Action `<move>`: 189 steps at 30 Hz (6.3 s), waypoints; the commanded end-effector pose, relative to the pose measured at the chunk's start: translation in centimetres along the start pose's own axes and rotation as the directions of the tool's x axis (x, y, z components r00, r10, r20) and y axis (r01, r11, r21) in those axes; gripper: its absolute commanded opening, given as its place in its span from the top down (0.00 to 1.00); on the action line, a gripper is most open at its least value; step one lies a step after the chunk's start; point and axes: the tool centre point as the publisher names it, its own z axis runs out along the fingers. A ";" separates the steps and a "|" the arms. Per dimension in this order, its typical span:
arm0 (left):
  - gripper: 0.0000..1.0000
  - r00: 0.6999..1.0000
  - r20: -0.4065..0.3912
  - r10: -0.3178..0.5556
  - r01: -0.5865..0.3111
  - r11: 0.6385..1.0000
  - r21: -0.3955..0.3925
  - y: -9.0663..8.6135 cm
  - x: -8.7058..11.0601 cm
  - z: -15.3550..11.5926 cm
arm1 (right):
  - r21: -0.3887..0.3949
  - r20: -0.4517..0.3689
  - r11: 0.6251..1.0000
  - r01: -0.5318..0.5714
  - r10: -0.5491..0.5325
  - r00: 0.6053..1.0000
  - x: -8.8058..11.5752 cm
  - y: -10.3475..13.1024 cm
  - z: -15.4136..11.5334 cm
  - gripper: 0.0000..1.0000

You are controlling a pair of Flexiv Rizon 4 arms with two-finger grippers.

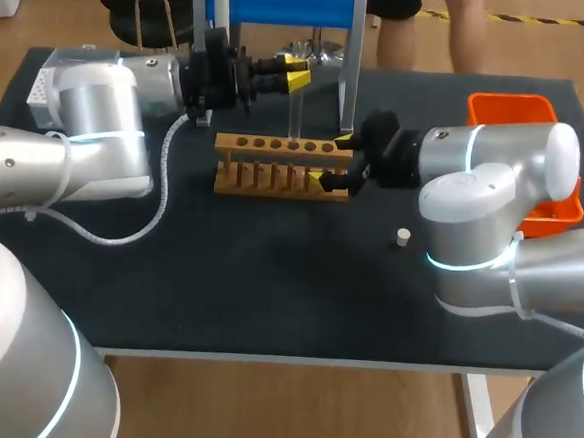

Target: Invert the test tube, pick up the pipette, mount the tip to pipette, aspirate from beaker and dispense into the tube, eject the tip, return the pipette, and cap with the stopper.

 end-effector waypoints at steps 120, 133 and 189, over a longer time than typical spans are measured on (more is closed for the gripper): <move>1.00 0.999 -0.018 -0.044 0.039 0.974 -0.225 6.1 -0.9 -1.5 | 0.000 0.001 1.000 0.000 0.000 1.000 0.0 0.0 0.0 0.00; 1.00 0.999 -0.041 -0.029 0.020 0.977 -0.214 6.6 -0.7 -1.4 | 0.000 0.001 1.000 0.000 0.000 1.000 0.0 0.0 0.0 0.00; 1.00 0.996 -0.084 -0.032 0.013 0.976 -0.215 9.1 -0.5 -1.3 | 0.000 0.001 1.000 0.000 0.000 1.000 0.0 0.0 0.0 0.00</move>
